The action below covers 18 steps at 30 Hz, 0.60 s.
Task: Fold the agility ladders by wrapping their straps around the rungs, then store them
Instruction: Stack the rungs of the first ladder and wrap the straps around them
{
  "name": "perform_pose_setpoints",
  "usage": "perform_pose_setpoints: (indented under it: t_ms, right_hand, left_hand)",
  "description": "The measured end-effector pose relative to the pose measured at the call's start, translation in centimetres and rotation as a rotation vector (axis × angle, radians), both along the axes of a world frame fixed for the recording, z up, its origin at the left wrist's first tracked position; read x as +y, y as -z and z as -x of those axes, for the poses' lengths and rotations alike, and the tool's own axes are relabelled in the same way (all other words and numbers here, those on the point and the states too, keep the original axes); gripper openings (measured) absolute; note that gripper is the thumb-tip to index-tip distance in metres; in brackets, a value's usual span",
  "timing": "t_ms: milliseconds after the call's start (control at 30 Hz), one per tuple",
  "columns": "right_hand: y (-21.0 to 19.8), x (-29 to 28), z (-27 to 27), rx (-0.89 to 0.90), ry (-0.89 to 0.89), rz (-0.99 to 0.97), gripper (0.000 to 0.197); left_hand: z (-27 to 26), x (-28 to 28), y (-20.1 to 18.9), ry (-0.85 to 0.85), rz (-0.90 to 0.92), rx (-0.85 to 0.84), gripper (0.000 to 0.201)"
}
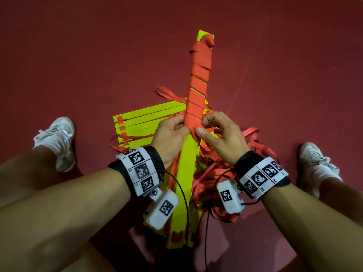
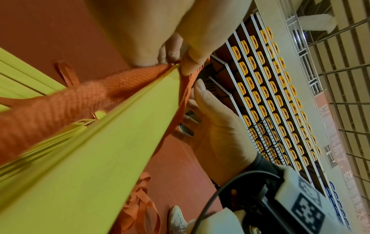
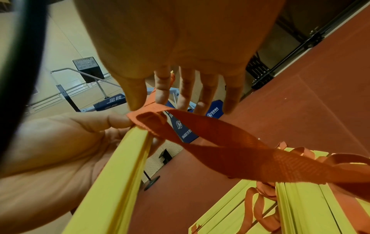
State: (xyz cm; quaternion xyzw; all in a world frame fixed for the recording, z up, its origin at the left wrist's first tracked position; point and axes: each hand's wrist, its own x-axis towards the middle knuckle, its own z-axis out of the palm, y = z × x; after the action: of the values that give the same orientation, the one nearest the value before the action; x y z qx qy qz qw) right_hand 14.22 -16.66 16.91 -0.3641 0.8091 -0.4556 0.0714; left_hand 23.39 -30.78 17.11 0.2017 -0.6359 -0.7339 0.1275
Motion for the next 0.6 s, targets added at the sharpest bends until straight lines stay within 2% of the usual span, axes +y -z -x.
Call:
perform_pose_setpoints:
  t_ms: [133, 300, 400, 600]
  right_hand:
    - [-0.02, 0.1, -0.02, 0.073, 0.027, -0.046, 0.025]
    - [-0.39, 0.19, -0.27, 0.041, 0.032, -0.213, 0.037]
    - [-0.38, 0.08, -0.49, 0.022, 0.022, -0.202, 0.036]
    - [0.07, 0.2, 0.08, -0.134, -0.018, -0.117, 0.027]
  left_hand:
    - [-0.08, 0.0, 0.3, 0.009, 0.084, 0.021, 0.024]
    - [-0.24, 0.12, 0.41, 0.025, 0.14, 0.041, 0.029]
    - [-0.21, 0.04, 0.4, 0.015, 0.153, 0.05, 0.029]
    - [-0.08, -0.28, 0.66, 0.018, 0.138, 0.049, 0.028]
